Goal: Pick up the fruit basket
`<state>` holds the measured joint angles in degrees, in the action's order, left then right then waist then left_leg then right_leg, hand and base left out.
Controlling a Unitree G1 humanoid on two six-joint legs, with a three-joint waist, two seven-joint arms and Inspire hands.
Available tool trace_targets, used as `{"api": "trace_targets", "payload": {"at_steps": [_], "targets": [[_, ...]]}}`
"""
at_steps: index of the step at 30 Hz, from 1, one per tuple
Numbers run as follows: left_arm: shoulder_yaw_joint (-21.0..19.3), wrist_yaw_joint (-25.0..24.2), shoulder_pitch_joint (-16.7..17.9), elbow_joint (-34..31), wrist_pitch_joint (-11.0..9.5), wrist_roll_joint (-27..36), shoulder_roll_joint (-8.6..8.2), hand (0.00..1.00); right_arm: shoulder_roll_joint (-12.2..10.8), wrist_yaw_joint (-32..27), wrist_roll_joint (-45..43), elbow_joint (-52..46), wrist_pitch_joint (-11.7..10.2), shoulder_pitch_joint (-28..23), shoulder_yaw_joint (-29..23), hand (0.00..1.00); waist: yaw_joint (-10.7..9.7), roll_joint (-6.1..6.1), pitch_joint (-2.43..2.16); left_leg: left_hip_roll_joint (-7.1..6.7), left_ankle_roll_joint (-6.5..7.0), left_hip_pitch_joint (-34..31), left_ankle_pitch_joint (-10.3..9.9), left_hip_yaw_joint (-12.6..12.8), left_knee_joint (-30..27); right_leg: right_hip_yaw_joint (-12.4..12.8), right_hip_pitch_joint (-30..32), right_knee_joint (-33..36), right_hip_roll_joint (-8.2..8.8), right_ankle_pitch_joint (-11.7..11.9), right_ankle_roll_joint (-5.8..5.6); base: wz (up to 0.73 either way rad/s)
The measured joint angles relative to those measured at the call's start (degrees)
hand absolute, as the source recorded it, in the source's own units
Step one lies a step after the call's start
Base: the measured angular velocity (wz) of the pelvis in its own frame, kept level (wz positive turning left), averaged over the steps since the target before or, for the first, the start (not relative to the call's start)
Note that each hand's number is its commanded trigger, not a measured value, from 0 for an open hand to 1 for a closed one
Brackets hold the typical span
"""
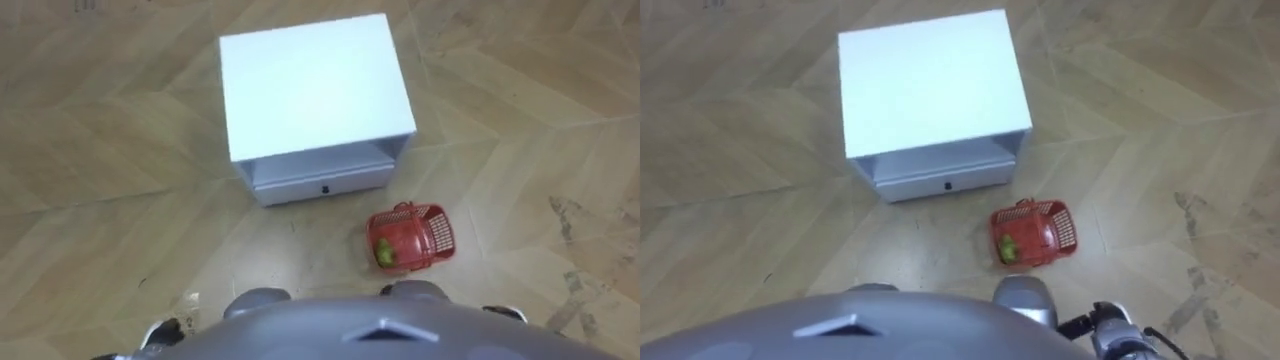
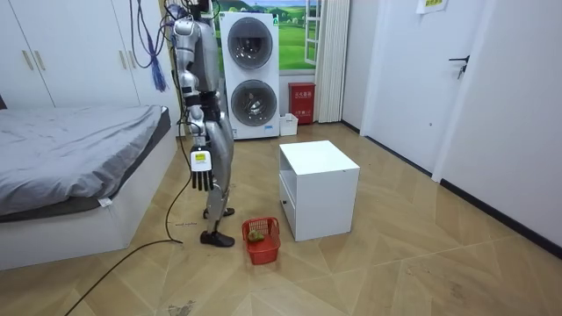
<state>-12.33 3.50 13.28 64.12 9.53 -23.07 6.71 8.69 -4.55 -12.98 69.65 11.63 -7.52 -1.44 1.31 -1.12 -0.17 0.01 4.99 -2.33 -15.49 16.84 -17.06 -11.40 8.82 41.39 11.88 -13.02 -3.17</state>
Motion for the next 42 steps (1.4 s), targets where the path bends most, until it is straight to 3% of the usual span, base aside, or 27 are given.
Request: {"api": "trace_targets", "payload": {"at_steps": [2,3,4,6,7,8,9,10,11,12,13,15,16,17,18,19,20,21,25,27,31,33,38,42], "targets": [[0.2,-0.1,1.3,-0.2,-0.1,1.2,0.31,0.00,0.4,-1.4,1.2,0.0,-0.4,0.2,0.1,0.00,1.6,-0.84,-0.02,-0.22,0.57,-0.7,-0.4,1.6,-0.8,0.6,-2.6,7.6,0.58,1.0,0.89,-0.28],[0.1,-0.1,1.8,-0.2,-0.1,2.4,0.51,0.00,0.5,-2.3,1.7,0.2,-1.1,0.5,0.1,0.00,2.3,-1.22,0.03,-0.21,0.76,-1.8,-0.5,2.0,-1.8,0.4,-5.1,8.5,0.81,2.8,1.13,-0.38],[0.1,-0.1,1.8,-0.2,-0.1,2.9,0.62,0.00,0.5,-2.5,2.0,0.1,-1.4,1.0,0.1,0.00,2.2,-1.44,-0.07,-0.21,0.94,-2.7,-0.6,2.0,-2.4,0.3,-6.3,8.3,0.99,4.0,1.09,-0.20],[0.3,-0.1,0.9,0.1,-0.3,5.2,1.10,0.00,0.4,-3.0,4.5,-1.0,-2.6,2.7,0.2,0.00,1.9,-2.05,0.07,-0.10,1.38,-8.7,-0.8,1.3,-6.9,0.0,-9.4,4.9,1.94,8.5,0.98,0.07],[0.3,-0.1,0.1,0.2,-0.5,5.9,1.31,0.00,0.4,-2.9,5.4,-1.1,-2.9,3.5,0.2,0.00,1.9,-2.53,0.13,-0.06,1.55,-10.4,-1.0,1.2,-8.5,0.2,-9.6,3.0,2.25,9.1,1.06,0.13],[0.3,-0.1,-1.8,0.2,-1.0,6.7,1.65,0.00,0.4,-2.8,6.4,-0.8,-3.3,5.5,0.2,0.00,1.9,-2.69,1.03,0.25,1.81,-13.9,-1.2,0.1,-12.4,0.8,-9.9,-0.3,1.65,7.7,-0.42,0.10],[0.7,0.1,-3.8,0.3,-1.3,6.9,1.48,0.00,0.5,-2.9,6.6,-0.6,-3.7,7.1,0.2,0.00,2.1,-2.14,1.68,0.96,1.82,-17.5,-1.2,-3.0,-16.2,0.7,-9.8,-2.1,-0.52,5.9,-0.60,0.12],[1.1,0.2,-4.4,0.4,-1.7,7.4,1.43,0.00,0.5,-3.0,7.0,-0.5,-3.8,7.8,0.3,0.00,2.1,-1.25,1.85,1.26,1.81,-19.0,-1.2,-4.3,-18.1,1.0,-9.6,-2.6,-1.71,5.9,-0.61,0.16],[1.9,0.6,-5.4,1.1,-2.7,7.9,1.69,0.00,0.2,-3.1,8.1,-0.4,-4.1,8.4,1.0,0.00,2.1,-0.22,1.43,1.34,1.86,-22.0,-1.2,-7.0,-20.6,1.8,-8.3,-2.4,-3.24,5.5,-0.55,0.23],[2.9,1.3,-7.3,2.0,-3.4,8.0,2.09,0.00,-0.1,-3.2,9.2,-0.5,-4.4,8.9,2.3,0.00,2.0,-0.90,0.82,0.23,1.74,-24.2,-1.2,-8.5,-20.8,3.1,-6.0,-0.2,-2.98,3.5,-1.04,0.33],[3.8,1.6,-8.5,2.6,-3.6,8.0,2.30,0.00,-0.1,-3.2,10.2,-0.4,-4.6,9.1,2.6,0.00,2.0,-1.33,0.77,-0.11,1.69,-25.7,-1.2,-9.0,-21.3,3.6,-4.5,1.5,-2.48,2.0,-1.50,0.48],[5.8,3.0,-13.4,3.7,-4.3,9.7,2.64,0.00,-0.2,-3.5,12.9,0.6,-5.6,11.2,3.5,0.00,2.7,-2.53,1.79,-1.53,2.27,-33.1,-1.6,-9.9,-28.9,5.0,1.6,9.7,-0.52,-3.6,-1.92,0.31],[5.8,3.3,-14.3,4.3,-4.6,10.0,2.77,0.00,-0.3,-3.5,13.2,1.4,-6.2,12.2,3.8,0.00,2.8,-2.74,1.90,-1.78,2.46,-35.2,-1.7,-10.7,-31.4,4.9,2.7,11.0,-0.22,-5.2,-1.89,0.00],[6.0,4.0,-15.8,5.4,-4.8,10.6,3.09,0.00,-0.3,-3.5,13.4,2.4,-7.2,14.4,4.2,0.00,3.2,-3.20,2.12,-1.82,2.69,-39.6,-2.0,-11.0,-36.4,4.8,4.5,13.1,0.05,-9.0,-2.16,0.00],[7.1,4.7,-17.5,7.3,-4.9,12.2,3.22,0.00,0.0,-3.8,13.7,2.8,-7.8,16.4,4.1,0.00,3.3,-3.17,2.20,-1.95,2.53,-43.1,-3.1,-11.5,-40.9,4.8,6.4,16.1,0.08,-12.5,-2.19,0.00],[7.5,4.8,-18.3,7.9,-4.9,12.6,3.23,0.00,0.1,-4.1,14.0,2.9,-8.0,16.9,4.2,0.00,3.3,-3.17,2.20,-2.17,2.30,-44.6,-4.1,-11.6,-42.7,4.8,7.5,18.3,0.28,-14.1,-2.23,0.20],[8.3,4.9,-19.8,9.7,-5.3,13.6,3.38,0.00,0.2,-4.5,14.8,2.9,-8.3,17.8,4.1,0.00,3.2,-3.18,2.18,-2.95,2.25,-47.1,-6.9,-12.1,-45.9,5.1,9.9,23.6,1.23,-16.7,-2.19,0.37],[8.9,5.3,-21.3,10.9,-5.4,14.2,3.63,0.00,0.3,-4.7,15.1,3.5,-8.6,18.5,4.1,0.00,3.2,-3.22,2.25,-3.58,3.15,-49.8,-10.5,-12.0,-49.8,5.5,12.9,30.9,2.23,-18.4,-2.42,0.43],[10.4,7.9,-21.1,11.8,-6.4,15.8,4.05,0.00,0.3,-4.7,16.9,4.5,-8.9,19.7,4.2,0.00,3.4,-3.46,2.37,-4.96,5.61,-56.5,-16.8,-9.4,-64.2,10.0,19.6,51.7,3.63,-20.0,-2.70,0.31],[10.4,9.2,-20.7,12.0,-7.3,16.8,4.69,0.00,0.3,-4.5,17.5,5.0,-9.8,19.6,4.0,0.00,2.6,-3.60,2.41,-6.46,6.96,-59.8,-19.5,-7.7,-71.4,11.8,21.8,62.0,5.93,-20.1,-2.85,0.47],[12.4,11.0,-20.4,13.6,-8.6,19.2,5.55,0.00,-0.1,-3.8,19.4,5.0,-9.9,19.3,4.3,0.00,0.2,-4.33,2.18,-7.69,7.88,-63.1,-21.6,-5.2,-78.4,12.6,21.8,71.6,9.04,-20.5,-3.68,0.59],[12.9,11.3,-20.2,13.8,-9.1,19.3,5.98,0.00,0.1,-3.9,19.3,4.8,-10.4,19.2,4.1,0.00,-1.8,-4.66,2.16,-7.03,8.57,-65.0,-22.4,-3.7,-82.6,12.4,21.3,76.1,10.35,-21.0,-4.01,0.62],[13.2,11.4,-18.6,14.1,-10.3,20.5,6.11,0.00,-0.1,-3.9,19.5,1.2,-10.3,19.1,4.1,0.00,-2.6,-6.02,2.09,-3.74,8.91,-66.2,-23.6,-2.7,-86.2,12.4,21.2,80.6,11.22,-23.5,-3.65,-0.05],[14.3,11.7,-16.1,14.0,-11.5,21.2,6.04,0.00,-0.1,-4.3,19.0,-3.6,-10.3,17.6,4.1,0.00,-3.8,-6.92,1.55,-0.35,7.90,-66.0,-23.7,-3.0,-86.8,11.2,21.3,81.5,11.13,-25.2,-3.20,-0.10]]}}
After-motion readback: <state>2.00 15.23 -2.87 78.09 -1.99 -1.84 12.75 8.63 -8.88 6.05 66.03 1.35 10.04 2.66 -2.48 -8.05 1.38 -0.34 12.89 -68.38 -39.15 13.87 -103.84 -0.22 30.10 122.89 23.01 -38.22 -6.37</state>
